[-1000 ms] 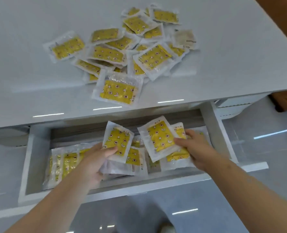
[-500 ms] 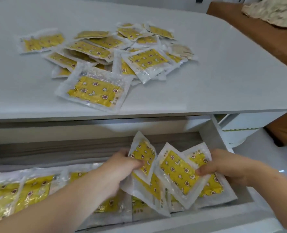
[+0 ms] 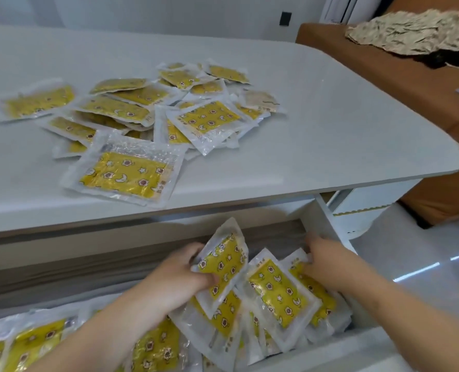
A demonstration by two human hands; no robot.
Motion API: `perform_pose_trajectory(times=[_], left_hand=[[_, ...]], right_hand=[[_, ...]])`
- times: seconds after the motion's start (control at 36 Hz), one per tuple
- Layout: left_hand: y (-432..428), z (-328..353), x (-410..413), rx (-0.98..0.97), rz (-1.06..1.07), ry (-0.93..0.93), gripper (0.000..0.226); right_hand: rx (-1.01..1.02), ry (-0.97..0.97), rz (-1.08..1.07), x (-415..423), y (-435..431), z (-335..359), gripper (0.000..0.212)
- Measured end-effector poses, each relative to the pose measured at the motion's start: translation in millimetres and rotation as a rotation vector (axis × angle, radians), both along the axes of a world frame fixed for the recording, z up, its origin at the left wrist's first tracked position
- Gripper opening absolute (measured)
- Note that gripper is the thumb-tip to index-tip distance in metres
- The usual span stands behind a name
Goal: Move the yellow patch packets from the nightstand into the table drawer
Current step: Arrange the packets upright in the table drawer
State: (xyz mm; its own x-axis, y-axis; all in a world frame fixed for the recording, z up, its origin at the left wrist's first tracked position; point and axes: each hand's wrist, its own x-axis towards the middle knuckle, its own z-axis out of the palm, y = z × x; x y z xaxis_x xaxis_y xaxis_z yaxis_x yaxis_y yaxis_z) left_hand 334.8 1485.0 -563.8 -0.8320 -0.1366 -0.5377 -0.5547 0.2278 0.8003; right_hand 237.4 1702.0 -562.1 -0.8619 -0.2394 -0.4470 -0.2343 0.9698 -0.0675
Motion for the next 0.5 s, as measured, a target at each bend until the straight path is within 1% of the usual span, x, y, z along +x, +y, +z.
perform_pose_trajectory(times=[0.06,0.08,0.11,0.14,0.17,0.22,0.25,0.31,0.39,0.44,0.5], left_hand=[[-2,2,-2,-0.018,-0.030,0.003,0.027],[-3,3,-3,-0.025,-0.042,-0.002,0.027],[-4,3,-3,-0.035,-0.053,-0.007,0.027],[-5,3,-3,-0.043,-0.062,-0.014,0.027],[-7,2,-3,-0.047,-0.068,-0.023,0.027],[-9,2,-2,-0.047,-0.074,-0.037,0.027],[-9,1,-2,-0.044,-0.074,-0.041,0.028],[-10,0,-2,-0.038,-0.073,-0.041,0.028],[-10,1,-3,-0.016,-0.057,-0.047,0.029],[-9,1,-2,-0.003,-0.050,-0.059,0.030],[-8,2,0,0.029,-0.022,-0.067,0.031]], right_hand=[[0.054,0.129,0.187,2,-5,1,0.048],[0.066,0.155,0.299,3,-9,1,0.052],[0.053,0.139,0.399,5,-15,2,0.054],[0.024,0.083,0.478,5,-21,1,0.056],[-0.003,0.000,0.510,5,-28,-1,0.059],[-0.012,-0.172,0.475,4,-35,-6,0.066],[0.008,-0.211,0.466,2,-35,-10,0.068],[0.067,-0.184,0.475,-2,-32,-11,0.064],[0.132,-0.118,0.453,-4,-27,-8,0.052],[0.187,-0.121,0.459,-2,-28,-7,0.051],[0.223,-0.136,0.475,1,-30,-5,0.054]])
